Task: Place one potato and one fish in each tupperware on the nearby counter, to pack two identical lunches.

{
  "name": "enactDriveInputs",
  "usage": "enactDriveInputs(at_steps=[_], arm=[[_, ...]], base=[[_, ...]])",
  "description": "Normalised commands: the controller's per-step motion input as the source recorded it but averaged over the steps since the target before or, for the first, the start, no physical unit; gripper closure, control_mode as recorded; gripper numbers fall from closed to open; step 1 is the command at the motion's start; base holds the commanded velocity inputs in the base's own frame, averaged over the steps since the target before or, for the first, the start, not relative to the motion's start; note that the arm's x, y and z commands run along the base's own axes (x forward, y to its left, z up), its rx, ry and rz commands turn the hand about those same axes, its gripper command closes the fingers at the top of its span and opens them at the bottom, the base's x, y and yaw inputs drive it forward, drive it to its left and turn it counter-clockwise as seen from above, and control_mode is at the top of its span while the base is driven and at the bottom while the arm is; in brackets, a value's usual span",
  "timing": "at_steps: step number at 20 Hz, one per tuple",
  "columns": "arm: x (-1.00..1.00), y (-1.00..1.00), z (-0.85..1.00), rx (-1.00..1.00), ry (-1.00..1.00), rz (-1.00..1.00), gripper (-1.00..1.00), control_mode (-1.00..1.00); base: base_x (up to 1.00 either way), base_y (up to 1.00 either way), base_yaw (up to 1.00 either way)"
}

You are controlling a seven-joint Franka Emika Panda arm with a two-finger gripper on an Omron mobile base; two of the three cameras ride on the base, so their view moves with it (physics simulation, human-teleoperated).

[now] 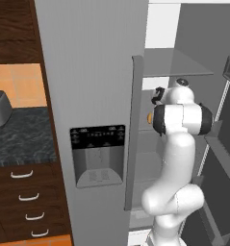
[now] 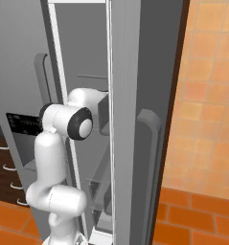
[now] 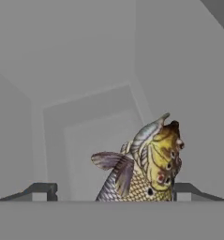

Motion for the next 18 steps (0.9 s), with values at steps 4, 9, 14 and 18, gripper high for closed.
enactDriveInputs(at_steps=[4,9,14,18], arm=[[-0.23,-0.06,-1.00,0.02,0.13,0.07,1.00,-1.00],[-0.11,0.00,-0.94,0.03,0.13,0.03,1.00,-1.00],[-1.00,0.02,-0.19,0.25,0.03,0.03,1.00,-1.00],[-1.00,0.16,0.05,0.15,-0.21,0.00,1.00,-1.00]], base=[[0.00,0.00,0.00],[0.00,0.00,0.00],[0.00,0.00,0.00],[0.00,0.00,0.00]])
